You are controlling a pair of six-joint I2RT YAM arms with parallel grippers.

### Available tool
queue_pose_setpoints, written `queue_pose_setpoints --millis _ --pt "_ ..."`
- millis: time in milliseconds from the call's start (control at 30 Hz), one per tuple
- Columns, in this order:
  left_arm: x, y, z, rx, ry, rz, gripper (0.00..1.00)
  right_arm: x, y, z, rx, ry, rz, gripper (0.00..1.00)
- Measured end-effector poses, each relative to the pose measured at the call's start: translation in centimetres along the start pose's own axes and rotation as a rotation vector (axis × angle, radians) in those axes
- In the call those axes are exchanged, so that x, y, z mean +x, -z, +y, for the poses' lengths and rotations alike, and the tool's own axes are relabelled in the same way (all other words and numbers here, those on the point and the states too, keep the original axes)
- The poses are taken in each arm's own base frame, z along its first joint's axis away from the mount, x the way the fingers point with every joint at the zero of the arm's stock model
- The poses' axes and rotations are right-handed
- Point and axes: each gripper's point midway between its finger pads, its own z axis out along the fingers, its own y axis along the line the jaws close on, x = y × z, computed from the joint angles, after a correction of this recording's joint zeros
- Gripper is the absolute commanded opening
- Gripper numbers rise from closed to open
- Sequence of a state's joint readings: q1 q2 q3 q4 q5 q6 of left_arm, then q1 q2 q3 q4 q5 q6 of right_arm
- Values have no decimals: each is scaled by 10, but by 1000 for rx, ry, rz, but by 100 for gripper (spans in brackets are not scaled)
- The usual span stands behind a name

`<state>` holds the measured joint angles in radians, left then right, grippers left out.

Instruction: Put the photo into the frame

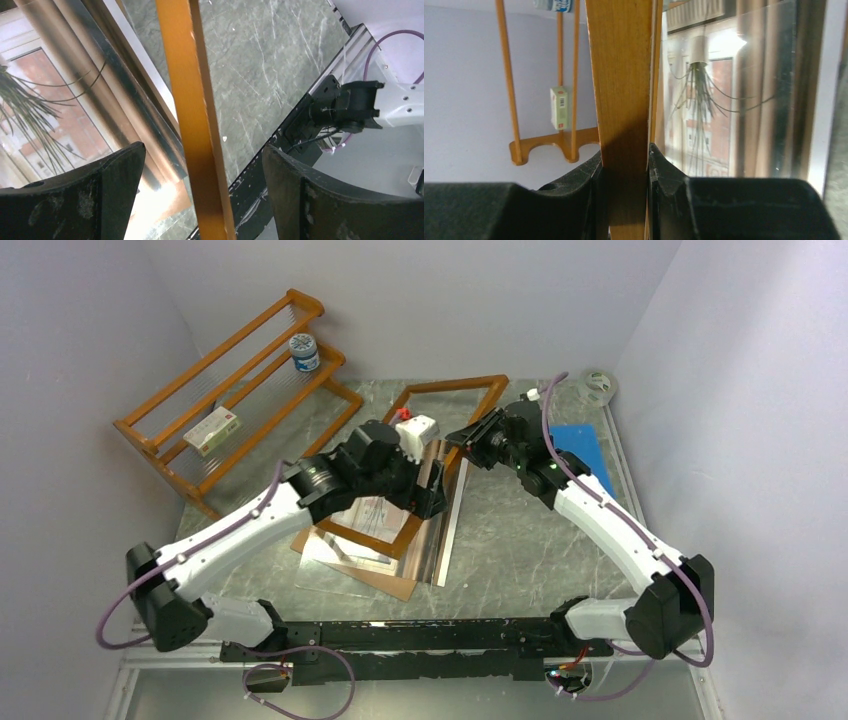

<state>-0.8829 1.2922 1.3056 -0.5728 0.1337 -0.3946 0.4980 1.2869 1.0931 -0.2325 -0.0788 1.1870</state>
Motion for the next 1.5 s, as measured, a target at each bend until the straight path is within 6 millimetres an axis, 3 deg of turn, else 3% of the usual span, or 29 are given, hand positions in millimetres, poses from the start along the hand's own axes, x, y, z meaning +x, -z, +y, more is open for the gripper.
queue_pose_setpoints --millis 167,233,400,500,600,767,833,867,1100,1333,1500 --pt "-4 -27 4 -21 -10 41 83 0 15 -11 72 34 1 0" --pt "-7 -30 7 -43 -9 40 79 -1 21 -10 83 45 5 0" --pt "-14 -31 3 -38 -12 34 80 -4 31 -2 73 58 -7 0" --pt "-16 -34 1 -32 -8 47 75 -7 35 0 66 57 -14 0" --pt "-15 -38 -3 -17 2 61 59 -7 37 1 65 57 -14 0" --pt "-14 -36 -16 45 20 84 19 -9 39 4 53 48 -17 4" --pt "-17 -34 -19 50 31 86 5 -11 44 7 40 42 -24 9" --pt "-19 -33 -21 55 31 87 3 -12 47 10 30 35 -28 14" --pt "-43 -15 -36 97 14 53 2 -23 70 43 -120 34 -82 52" --pt "-55 1 -60 210 52 44 3 -31 98 80 -333 42 -145 70" --pt "-59 15 -78 292 91 39 2 -34 106 95 -426 49 -171 87"
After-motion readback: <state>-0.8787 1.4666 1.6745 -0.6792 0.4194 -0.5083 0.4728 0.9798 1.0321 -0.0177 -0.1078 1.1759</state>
